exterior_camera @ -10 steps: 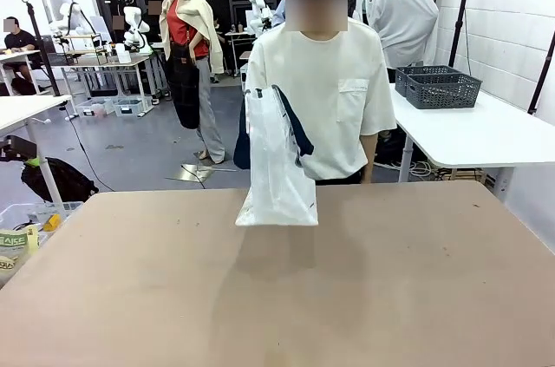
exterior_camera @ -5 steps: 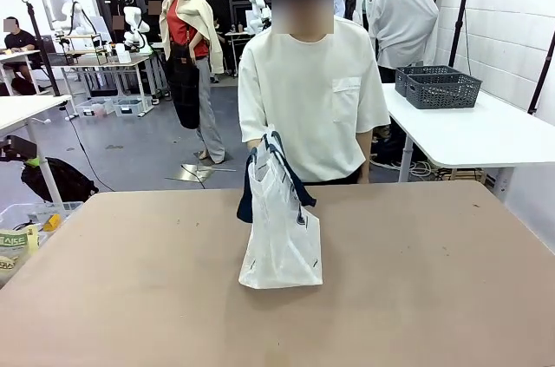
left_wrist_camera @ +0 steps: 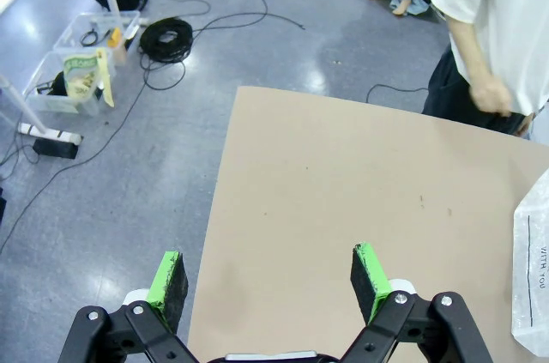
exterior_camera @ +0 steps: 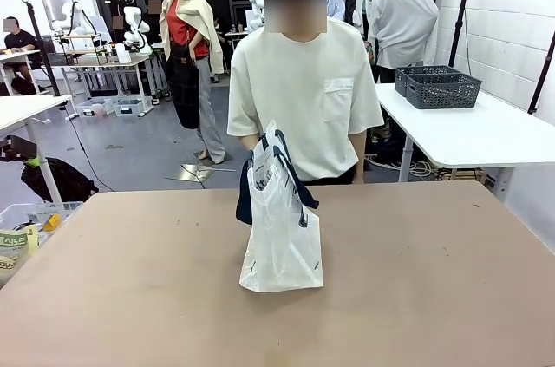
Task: Transfer purchased items from the store into the shopping bag.
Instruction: Open the Reusable shopping bag in the center of the table.
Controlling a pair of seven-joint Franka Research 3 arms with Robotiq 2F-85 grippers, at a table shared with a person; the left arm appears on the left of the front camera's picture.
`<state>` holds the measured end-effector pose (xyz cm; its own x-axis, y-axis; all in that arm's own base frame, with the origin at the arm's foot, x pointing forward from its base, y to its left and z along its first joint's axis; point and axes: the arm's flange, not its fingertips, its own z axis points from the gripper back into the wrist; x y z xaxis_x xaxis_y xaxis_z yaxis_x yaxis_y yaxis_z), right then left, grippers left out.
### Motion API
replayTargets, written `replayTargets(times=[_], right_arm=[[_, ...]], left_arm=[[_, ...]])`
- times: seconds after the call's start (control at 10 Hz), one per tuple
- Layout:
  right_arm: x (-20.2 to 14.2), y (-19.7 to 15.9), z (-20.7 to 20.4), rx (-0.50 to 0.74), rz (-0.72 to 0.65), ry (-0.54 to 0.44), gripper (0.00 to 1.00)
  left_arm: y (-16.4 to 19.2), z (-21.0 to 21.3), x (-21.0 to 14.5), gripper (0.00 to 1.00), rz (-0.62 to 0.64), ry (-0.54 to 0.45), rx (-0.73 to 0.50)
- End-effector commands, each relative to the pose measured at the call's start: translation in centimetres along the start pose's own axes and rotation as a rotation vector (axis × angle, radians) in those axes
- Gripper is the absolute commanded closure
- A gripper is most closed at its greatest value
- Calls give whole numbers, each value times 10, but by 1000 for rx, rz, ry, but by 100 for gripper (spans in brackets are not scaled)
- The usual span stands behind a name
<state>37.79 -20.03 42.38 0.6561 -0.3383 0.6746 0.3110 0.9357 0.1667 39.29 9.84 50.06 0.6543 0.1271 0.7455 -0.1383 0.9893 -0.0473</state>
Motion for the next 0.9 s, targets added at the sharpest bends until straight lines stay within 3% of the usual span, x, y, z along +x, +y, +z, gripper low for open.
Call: replayTargets(times=[0.0, 0.1, 0.4, 0.6, 0.8], right_arm=[[0, 0, 0, 0, 0, 0, 0], [11, 21, 14, 15, 40, -27, 0], [48, 88, 70, 145, 183, -125, 0], [61, 156, 111, 326, 341, -159, 0], [62, 225, 140, 476, 514, -179, 0]], left_arm=[[0, 0, 0, 0, 0, 0, 0], [-32, -2, 27, 0, -116, -20, -29], [-107, 15, 82, 0, -301, -153, -183], [-174, 21, 116, 0, -437, -208, -294], [-229, 13, 140, 0, -497, -194, -400]])
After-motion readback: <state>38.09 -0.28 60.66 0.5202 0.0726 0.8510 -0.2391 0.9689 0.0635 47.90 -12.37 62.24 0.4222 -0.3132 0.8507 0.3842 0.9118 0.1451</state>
